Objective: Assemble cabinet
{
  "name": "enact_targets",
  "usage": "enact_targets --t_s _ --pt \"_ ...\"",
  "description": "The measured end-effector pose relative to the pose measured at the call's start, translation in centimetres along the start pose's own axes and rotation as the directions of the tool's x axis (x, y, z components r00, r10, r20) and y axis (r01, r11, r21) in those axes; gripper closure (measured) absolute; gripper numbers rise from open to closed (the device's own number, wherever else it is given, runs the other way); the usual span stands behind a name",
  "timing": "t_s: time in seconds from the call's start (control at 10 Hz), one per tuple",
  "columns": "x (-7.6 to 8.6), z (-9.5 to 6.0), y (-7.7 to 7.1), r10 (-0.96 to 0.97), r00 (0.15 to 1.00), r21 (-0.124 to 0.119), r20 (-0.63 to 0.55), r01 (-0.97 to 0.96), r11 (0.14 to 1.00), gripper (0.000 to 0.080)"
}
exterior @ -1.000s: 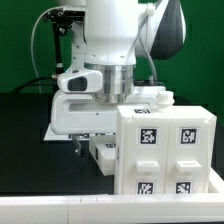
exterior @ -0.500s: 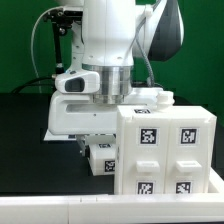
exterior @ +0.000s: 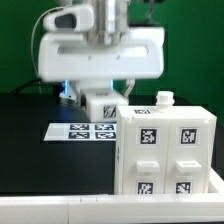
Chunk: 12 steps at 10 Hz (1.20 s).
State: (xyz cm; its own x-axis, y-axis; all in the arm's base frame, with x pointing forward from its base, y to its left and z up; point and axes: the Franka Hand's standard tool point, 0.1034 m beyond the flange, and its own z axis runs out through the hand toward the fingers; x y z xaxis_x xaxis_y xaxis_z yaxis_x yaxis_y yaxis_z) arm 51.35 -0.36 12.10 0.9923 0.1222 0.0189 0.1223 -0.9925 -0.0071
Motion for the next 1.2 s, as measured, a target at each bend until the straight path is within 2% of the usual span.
enact_targets --t_s 0.1,0.2,0.3,0.6,0.7,0.8,0.9,1.0,1.2 --pt "0.4 -0.7 -1.1 0.012 1.0 -0.015 -0.004 -0.012 1.0 0.0246" --pt "0.0 0.3 -1.6 0.01 1.0 -0.015 0.009 -0.01 1.0 0.0246" --pt "-0.1 0.6 -1.4 0.011 1.0 -0.016 0.018 -0.01 1.0 0.0246" --pt "0.0 0.2 -1.5 0.001 1.0 -0.018 0.024 0.0 1.0 0.0246" --pt "1.0 -1.7 -1.6 -0.02 0.999 -0.016 0.037 0.02 1.0 0.0246" --pt "2.7 -3.9 -1.6 -0.022 0.999 -0.009 0.047 0.022 1.0 0.0246" --pt "4.6 -5.4 -2.0 -0.019 0.999 -0.008 0.051 0.019 1.0 0.0246" --pt "5.6 -5.7 -2.5 -0.02 0.998 -0.009 0.057 0.021 1.0 0.0246" --pt "5.5 -5.3 -2.4 -0.021 0.998 -0.009 0.056 0.021 1.0 0.0246"
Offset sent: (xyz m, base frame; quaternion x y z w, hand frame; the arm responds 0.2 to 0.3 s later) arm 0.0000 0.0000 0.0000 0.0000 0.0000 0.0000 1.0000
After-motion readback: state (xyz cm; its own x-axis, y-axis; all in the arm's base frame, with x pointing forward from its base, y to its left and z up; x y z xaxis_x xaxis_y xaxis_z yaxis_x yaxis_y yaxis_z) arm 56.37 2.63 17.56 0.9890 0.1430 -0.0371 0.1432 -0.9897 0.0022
